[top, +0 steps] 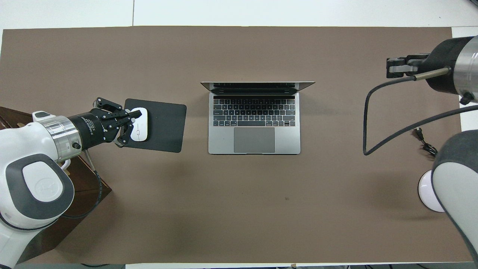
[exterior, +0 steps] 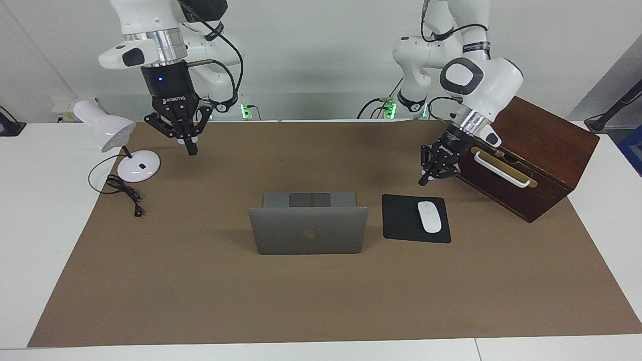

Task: Close laptop with both arms
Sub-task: 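Move the left gripper beside the laptop base while the right gripper reaches the lid, then push the top edge of the laptop lid down with the right gripper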

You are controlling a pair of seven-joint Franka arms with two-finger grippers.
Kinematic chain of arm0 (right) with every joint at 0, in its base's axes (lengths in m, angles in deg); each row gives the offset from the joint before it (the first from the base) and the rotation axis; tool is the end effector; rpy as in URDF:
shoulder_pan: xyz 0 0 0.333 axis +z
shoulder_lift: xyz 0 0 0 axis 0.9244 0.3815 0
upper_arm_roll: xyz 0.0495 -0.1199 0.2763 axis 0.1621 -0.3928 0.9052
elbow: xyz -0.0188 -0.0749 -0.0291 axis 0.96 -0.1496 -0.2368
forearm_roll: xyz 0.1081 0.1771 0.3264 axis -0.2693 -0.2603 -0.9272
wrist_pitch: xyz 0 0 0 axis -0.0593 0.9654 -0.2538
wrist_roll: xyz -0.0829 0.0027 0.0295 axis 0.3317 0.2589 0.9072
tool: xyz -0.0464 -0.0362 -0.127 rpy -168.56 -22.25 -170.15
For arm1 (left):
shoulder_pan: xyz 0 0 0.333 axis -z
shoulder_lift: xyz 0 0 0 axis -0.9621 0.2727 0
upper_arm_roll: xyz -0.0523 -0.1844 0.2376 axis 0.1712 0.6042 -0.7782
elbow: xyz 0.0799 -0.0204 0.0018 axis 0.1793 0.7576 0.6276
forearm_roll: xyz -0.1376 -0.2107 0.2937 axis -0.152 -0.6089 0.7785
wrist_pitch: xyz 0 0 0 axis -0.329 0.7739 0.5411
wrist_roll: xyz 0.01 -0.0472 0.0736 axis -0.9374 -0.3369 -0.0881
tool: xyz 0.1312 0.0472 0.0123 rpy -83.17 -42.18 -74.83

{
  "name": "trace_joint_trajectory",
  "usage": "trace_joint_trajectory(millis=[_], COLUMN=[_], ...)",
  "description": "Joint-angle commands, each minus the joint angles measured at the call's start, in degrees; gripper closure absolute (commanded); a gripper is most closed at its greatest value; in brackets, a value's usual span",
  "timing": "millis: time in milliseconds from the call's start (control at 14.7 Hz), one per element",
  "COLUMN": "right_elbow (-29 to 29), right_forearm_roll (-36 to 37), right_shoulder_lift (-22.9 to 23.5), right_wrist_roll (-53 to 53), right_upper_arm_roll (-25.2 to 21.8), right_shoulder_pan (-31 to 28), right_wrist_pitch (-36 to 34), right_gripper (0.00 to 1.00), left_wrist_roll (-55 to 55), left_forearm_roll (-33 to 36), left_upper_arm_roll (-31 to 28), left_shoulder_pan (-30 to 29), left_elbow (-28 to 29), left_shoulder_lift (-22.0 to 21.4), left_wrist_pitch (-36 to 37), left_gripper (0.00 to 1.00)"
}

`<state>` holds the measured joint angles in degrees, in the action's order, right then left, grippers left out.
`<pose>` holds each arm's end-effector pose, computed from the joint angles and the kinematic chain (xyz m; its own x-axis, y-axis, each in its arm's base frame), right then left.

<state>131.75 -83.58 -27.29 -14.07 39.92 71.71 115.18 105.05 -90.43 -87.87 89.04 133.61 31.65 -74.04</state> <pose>0.5837 0.1085 0.6351 0.8790 0.0950 0.4673 0.1330 -0.9899 -0.0489 0.5066 -0.1361 0.3812 -0.3890 0.6097 -0.6907 0.8417 0.5400 0.0027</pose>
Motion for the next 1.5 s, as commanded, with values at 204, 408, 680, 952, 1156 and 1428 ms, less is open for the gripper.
trace_joint_trajectory(millis=[204,408,680,952,1156,1428], right_elbow=[-3.3,-4.7,-8.3,-12.1,-15.0,-19.6], right_forearm_roll=[-0.1,0.2,0.6,3.4,5.9,9.3], right_shoulder_lift=[5.2,8.2,12.9,18.6,22.1,27.3], right_wrist_roll=[-2.6,-2.8,-3.2,-7.7,-13.2,-16.8], right_upper_arm_roll=[0.0,0.0,0.0,0.0,0.0,-0.2], right_shoulder_pan=[3.6,5.0,7.5,9.7,11.3,13.5], right_wrist_pitch=[5.7,7.2,9.5,11.6,11.4,11.5], right_gripper=[1.0,1.0,1.0,1.0,1.0,1.0], left_wrist_roll=[0.2,-15.4,-38.8,-47.5,-54.8,-59.1], left_forearm_roll=[-22.2,-36.9,-57.2,-63.5,-69.6,-71.7], left_upper_arm_roll=[-0.6,-0.5,-0.6,-0.6,-0.6,-0.6], left_shoulder_pan=[8.1,9.4,13.1,13.7,14.5,15.3], left_elbow=[1.7,1.5,1.4,1.0,1.0,1.0], left_shoulder_lift=[5.1,7.9,12.2,15.7,17.0,18.3], left_wrist_pitch=[-8.7,-8.4,-5.5,-0.6,1.4,2.5], left_gripper=[1.0,1.0,1.0,1.0,1.0,1.0])
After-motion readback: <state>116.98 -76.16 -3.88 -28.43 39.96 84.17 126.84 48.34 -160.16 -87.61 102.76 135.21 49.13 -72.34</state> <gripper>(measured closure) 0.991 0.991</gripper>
